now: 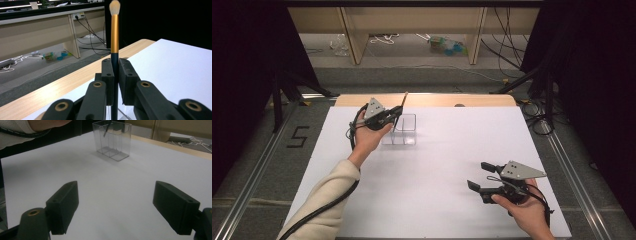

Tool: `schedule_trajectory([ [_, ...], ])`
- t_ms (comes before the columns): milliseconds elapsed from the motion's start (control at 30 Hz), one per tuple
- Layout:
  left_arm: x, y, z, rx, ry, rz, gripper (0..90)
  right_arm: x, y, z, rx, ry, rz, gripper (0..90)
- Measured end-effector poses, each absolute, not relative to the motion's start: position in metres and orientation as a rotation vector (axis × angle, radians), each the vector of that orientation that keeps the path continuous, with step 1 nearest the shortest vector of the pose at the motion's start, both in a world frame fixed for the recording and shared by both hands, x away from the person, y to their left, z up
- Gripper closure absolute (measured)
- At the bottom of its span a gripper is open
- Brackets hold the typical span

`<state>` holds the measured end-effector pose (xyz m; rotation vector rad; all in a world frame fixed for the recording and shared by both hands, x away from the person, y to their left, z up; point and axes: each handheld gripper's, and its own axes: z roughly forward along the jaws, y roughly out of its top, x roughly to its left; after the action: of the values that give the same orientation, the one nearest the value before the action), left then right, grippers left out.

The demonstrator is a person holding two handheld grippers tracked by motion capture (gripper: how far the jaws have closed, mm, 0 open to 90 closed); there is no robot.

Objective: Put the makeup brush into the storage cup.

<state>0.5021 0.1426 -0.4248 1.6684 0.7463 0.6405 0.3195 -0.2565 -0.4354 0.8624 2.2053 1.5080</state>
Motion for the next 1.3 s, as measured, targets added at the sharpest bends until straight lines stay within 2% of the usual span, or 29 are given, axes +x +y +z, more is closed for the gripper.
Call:
schedule_trajectory([
  [1300,0.504,0.1441,-0.4327,1.693,0.768,0.623,83.0,0.3198,-0.2563,-0.4358,0.86,2.204,1.515,21.9],
])
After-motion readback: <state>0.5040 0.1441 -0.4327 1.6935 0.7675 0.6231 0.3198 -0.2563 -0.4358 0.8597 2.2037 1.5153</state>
